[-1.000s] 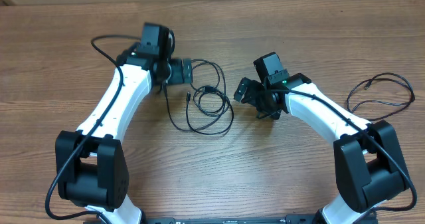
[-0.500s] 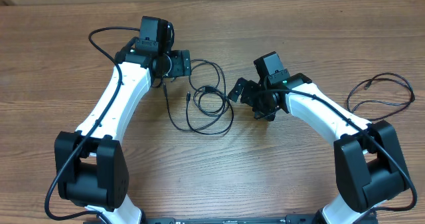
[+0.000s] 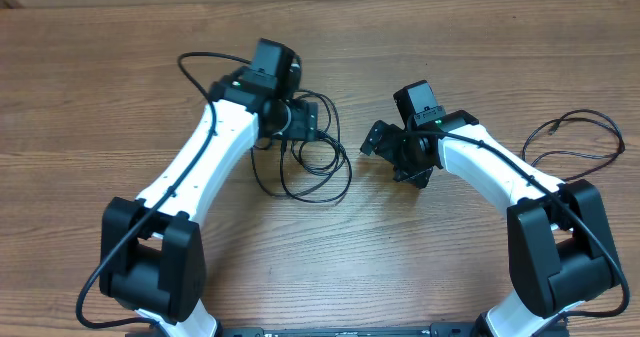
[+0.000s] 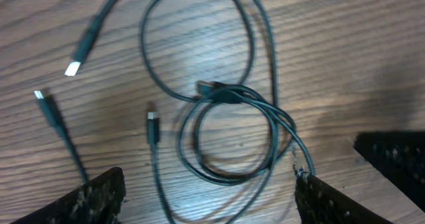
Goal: Untangle cables
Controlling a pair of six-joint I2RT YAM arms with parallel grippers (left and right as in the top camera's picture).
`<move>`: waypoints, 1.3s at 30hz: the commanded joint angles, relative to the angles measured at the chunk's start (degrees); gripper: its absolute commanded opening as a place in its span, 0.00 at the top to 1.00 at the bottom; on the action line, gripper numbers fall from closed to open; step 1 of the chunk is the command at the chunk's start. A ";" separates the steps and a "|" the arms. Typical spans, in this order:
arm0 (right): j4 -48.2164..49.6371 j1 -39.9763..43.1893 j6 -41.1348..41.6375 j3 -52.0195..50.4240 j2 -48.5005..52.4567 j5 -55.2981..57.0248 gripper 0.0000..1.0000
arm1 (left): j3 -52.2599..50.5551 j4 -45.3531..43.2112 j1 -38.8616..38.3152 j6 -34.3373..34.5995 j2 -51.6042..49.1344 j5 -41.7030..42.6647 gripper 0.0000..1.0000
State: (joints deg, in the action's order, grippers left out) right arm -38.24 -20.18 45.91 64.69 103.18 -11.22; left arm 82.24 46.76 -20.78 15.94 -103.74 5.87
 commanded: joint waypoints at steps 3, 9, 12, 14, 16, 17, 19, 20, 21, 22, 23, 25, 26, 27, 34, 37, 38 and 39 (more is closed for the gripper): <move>-0.52 1.51 0.83 -0.48 -0.17 4.81 0.00 | 0.31 -0.59 -3.37 2.40 -0.50 -6.84 0.19; -0.81 3.82 4.04 -1.22 -0.17 8.26 0.00 | 0.28 -2.67 -4.09 2.56 -4.42 -7.04 0.51; 0.83 4.13 4.02 -2.27 -0.17 8.26 0.00 | 0.28 -2.93 -4.09 2.51 -8.09 -6.25 0.48; 1.20 4.13 3.98 -2.40 -0.15 8.70 0.00 | 0.28 -3.67 -4.07 2.54 -10.12 -6.25 0.46; 1.60 4.13 3.58 -2.43 -0.17 8.87 0.00 | 0.28 -4.46 -4.07 2.54 -11.78 -6.25 0.46; 1.73 4.13 3.56 -2.43 -0.17 8.87 0.00 | 0.28 -4.81 -4.07 2.51 -12.72 -6.25 0.47; 1.75 4.13 3.56 -2.43 -0.17 8.87 0.00 | 0.28 -4.94 -4.07 2.51 -14.25 -6.23 0.52; 1.75 4.13 3.56 -2.43 -0.17 8.87 0.00 | 0.28 -4.94 -4.07 2.51 -14.80 -6.23 0.56; 1.77 4.13 3.56 -2.43 -0.17 8.87 0.00 | 0.28 -4.90 -4.07 2.49 -15.26 -6.25 0.59; 1.77 4.13 3.56 -2.43 -0.17 8.90 0.00 | 0.28 -4.90 -4.07 2.49 -15.85 -6.25 0.63; 1.79 4.13 3.56 -2.43 -0.17 8.92 0.00 | 0.28 -4.83 -4.07 2.49 -16.02 -6.25 0.66; 1.77 4.13 3.56 -2.43 -0.17 9.07 0.00 | 0.28 -4.85 -4.07 2.49 -16.22 -6.25 0.69; 1.77 4.13 3.56 -2.43 -0.17 9.07 0.00 | 0.31 -4.92 -4.07 2.49 -16.22 -6.25 0.69; 1.77 4.13 3.56 -2.43 -0.17 9.07 0.00 | 0.33 -5.05 -4.07 2.47 -16.20 -6.25 0.69; 2.27 4.13 3.58 -2.43 -0.17 9.05 0.00 | 0.42 -5.03 -3.96 2.47 -16.20 -6.29 0.31; 3.26 4.13 3.61 -2.43 -0.17 9.05 0.00 | 0.42 -5.05 -3.96 2.47 -16.20 -6.29 0.27; 3.28 4.13 3.61 -2.43 -0.17 9.05 0.00 | 0.42 -5.03 -3.96 2.47 -16.20 -6.32 0.27; 3.23 4.13 3.58 -2.43 -0.17 9.05 0.00 | 0.42 -5.01 -3.96 2.47 -16.22 -6.32 0.26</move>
State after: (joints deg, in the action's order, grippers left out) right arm -35.20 -16.12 49.30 62.65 103.18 -2.92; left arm 82.30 41.69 -24.77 18.24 -119.22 0.12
